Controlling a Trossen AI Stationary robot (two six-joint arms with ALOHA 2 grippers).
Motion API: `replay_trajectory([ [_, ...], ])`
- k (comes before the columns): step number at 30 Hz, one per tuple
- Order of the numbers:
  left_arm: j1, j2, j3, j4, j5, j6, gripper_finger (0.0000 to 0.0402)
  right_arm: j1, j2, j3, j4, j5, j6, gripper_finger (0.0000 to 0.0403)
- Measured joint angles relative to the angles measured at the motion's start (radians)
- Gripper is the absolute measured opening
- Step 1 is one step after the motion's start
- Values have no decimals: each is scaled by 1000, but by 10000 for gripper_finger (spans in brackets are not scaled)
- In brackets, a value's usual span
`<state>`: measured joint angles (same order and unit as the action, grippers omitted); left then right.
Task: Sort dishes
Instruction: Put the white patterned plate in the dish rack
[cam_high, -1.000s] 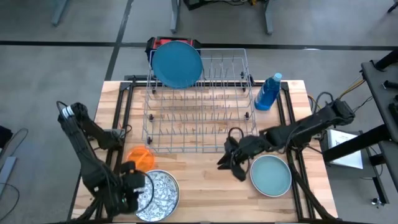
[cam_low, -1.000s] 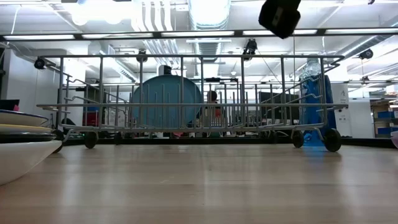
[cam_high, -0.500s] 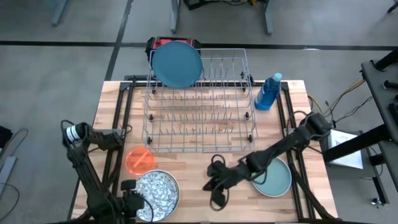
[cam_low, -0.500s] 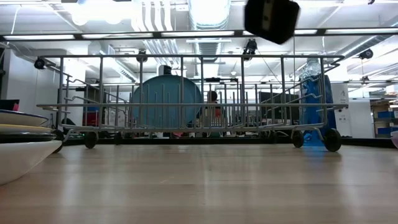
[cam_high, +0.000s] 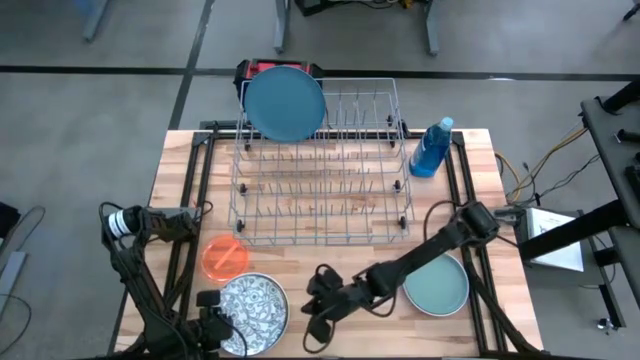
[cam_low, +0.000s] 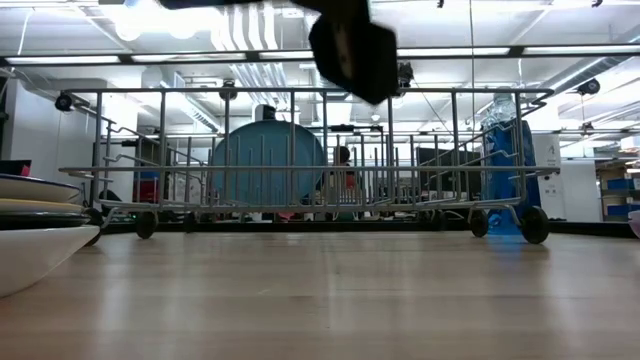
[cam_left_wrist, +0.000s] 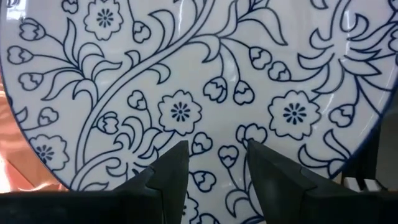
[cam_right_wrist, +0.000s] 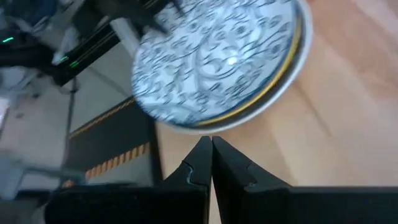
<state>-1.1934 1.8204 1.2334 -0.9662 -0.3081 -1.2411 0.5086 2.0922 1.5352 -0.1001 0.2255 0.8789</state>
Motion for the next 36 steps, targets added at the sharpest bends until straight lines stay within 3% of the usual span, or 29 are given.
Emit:
replay_trajectory([
  [16, -2, -2, -50, 37, -79, 34, 155, -11, 103, 14, 9, 117, 101, 19],
  [36, -1, 1, -84, 95, -177, 24, 155, -26, 136, 14, 154, 112, 158, 194],
])
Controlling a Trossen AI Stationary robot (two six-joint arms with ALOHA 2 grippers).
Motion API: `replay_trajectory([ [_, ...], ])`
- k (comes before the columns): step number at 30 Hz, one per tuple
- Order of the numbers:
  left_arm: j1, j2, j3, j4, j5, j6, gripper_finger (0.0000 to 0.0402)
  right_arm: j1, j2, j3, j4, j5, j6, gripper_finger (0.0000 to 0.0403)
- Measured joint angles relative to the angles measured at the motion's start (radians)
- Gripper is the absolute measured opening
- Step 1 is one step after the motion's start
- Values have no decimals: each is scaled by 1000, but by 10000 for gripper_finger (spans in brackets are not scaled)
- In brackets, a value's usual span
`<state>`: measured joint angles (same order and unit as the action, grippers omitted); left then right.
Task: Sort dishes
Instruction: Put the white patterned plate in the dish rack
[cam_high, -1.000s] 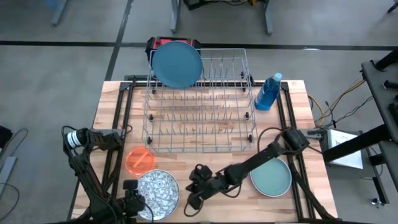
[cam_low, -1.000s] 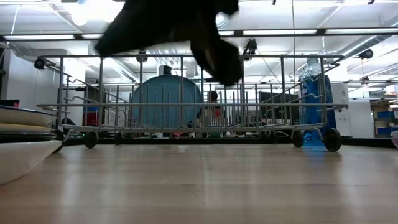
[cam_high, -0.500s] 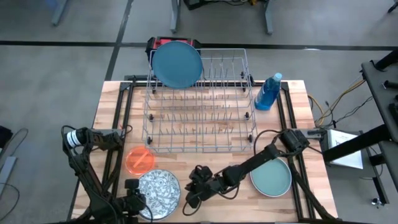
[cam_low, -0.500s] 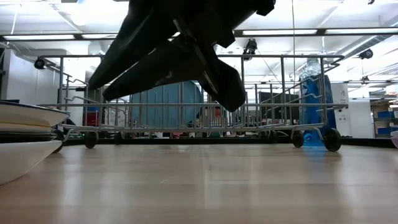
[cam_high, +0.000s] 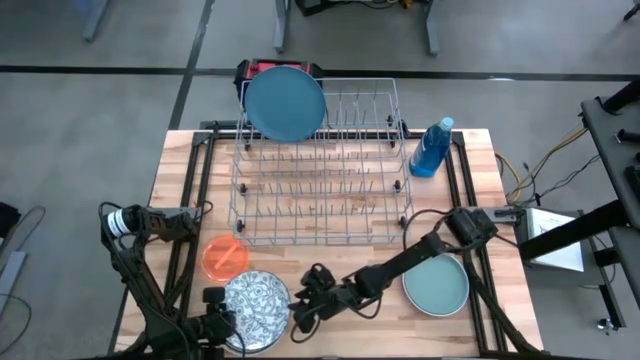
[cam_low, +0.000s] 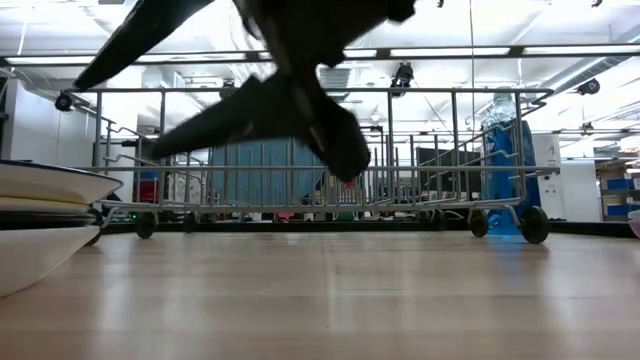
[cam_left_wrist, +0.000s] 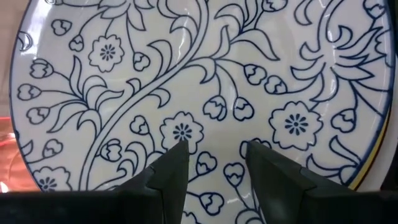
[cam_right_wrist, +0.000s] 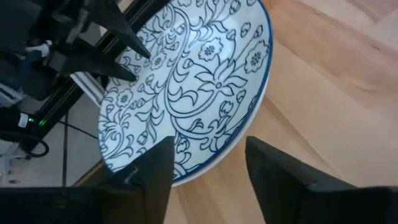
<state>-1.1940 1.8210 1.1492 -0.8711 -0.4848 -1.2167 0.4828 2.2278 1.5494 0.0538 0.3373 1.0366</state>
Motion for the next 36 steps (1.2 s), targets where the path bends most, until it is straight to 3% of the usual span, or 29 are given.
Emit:
replay_trajectory([
  [9, 1, 0, -20, 18, -14, 1, 155, -12, 39, 0, 39, 2, 18, 238],
  [17, 1, 0, -33, 30, -49, 2, 155, -25, 90, -2, 205, -26, 11, 235],
  [28, 1, 1, -57, 58, -95, 2, 155, -49, 96, -2, 212, -20, -19, 187],
  [36, 1, 1, -76, 80, -143, -5, 155, -61, 96, -2, 209, 11, -71, 98],
])
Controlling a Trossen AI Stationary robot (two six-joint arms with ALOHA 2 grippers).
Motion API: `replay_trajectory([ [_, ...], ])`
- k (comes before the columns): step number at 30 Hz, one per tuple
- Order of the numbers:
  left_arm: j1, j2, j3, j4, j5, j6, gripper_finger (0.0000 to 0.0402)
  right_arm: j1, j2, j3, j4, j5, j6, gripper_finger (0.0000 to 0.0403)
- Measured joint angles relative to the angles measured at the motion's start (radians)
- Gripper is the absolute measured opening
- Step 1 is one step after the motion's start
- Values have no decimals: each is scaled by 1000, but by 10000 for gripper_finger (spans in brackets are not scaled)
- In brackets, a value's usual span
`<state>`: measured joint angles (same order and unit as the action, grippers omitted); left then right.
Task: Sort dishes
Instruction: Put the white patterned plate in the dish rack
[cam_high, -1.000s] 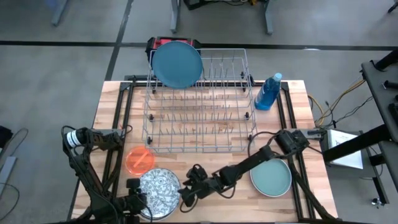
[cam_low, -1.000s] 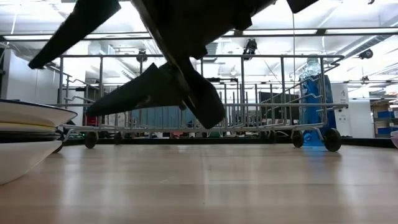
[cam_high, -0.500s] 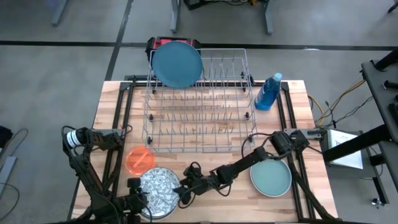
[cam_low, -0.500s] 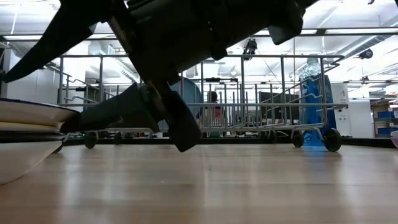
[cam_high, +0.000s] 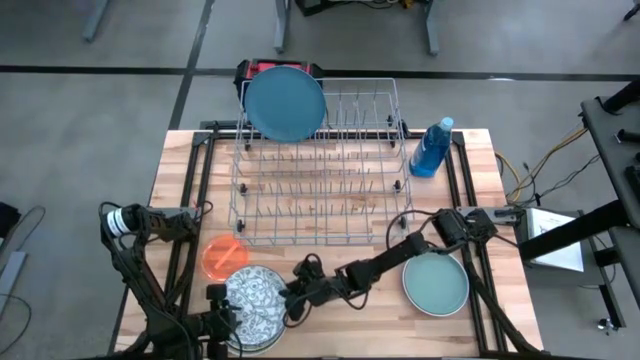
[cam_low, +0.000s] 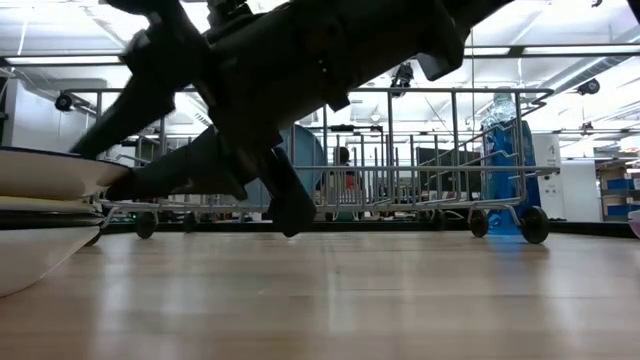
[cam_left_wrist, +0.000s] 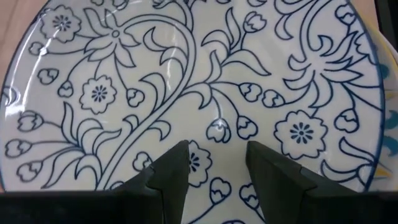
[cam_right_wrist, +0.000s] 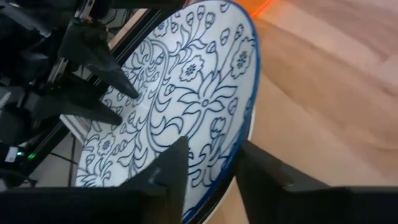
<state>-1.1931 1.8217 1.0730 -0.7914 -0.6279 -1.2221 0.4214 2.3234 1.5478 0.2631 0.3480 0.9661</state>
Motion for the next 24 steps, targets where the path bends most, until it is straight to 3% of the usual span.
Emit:
replay_trajectory([
  [6, 0, 0, 0, 3, -27, -5, 155, -8, 0, 0, 11, 28, -23, 14],
  [13, 0, -5, 52, -59, -52, -10, 155, -5, -2, 0, 14, 79, -58, 8],
  [18, -1, -16, 164, -219, -77, -30, 155, 3, -20, 3, 21, 97, -127, 2],
  [24, -3, -19, 308, -433, -194, -80, 155, 4, -33, 3, 17, 113, -182, 1],
])
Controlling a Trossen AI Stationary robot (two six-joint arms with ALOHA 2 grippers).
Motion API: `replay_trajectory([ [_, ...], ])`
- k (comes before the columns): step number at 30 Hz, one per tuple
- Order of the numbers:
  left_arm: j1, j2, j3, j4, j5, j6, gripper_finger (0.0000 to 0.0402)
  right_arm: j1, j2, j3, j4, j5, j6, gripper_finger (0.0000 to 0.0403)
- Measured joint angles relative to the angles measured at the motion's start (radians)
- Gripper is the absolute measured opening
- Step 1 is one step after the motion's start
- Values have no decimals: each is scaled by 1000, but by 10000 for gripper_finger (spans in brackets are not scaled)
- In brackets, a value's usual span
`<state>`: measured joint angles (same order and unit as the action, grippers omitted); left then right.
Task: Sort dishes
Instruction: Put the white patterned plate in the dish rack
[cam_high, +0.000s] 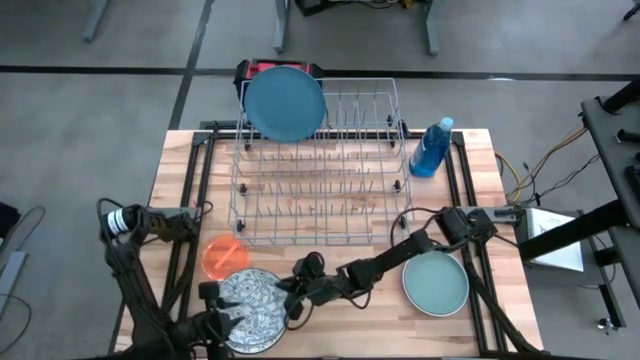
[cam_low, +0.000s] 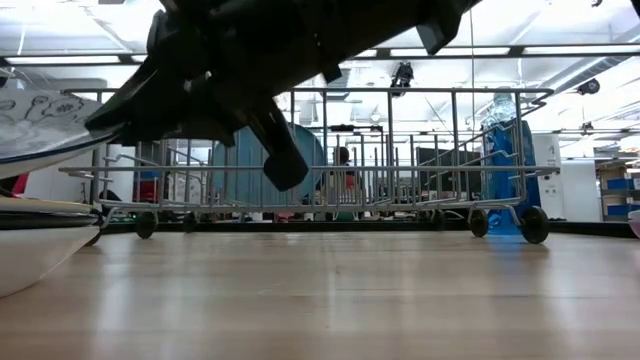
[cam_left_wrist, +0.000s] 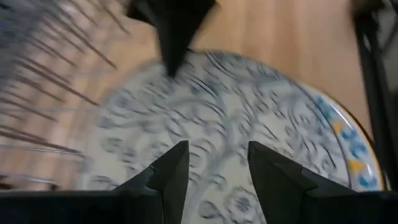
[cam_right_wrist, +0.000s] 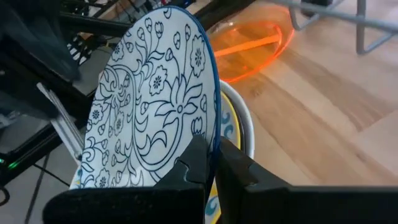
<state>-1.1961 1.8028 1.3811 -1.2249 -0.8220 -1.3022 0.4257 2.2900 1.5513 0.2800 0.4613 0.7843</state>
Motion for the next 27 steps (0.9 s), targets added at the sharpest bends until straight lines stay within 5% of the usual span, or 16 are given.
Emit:
replay_trajectory([
  [7, -1, -16, 133, -347, -22, -386, 160, 9, -12, 32, -11, 58, -129, 0],
  [17, -1, -145, 130, -332, 24, -440, 188, 28, -13, 99, -18, 80, -345, 1],
  [27, 0, -143, 128, -341, 79, -435, 194, 58, -13, 135, -19, 168, -555, 1],
])
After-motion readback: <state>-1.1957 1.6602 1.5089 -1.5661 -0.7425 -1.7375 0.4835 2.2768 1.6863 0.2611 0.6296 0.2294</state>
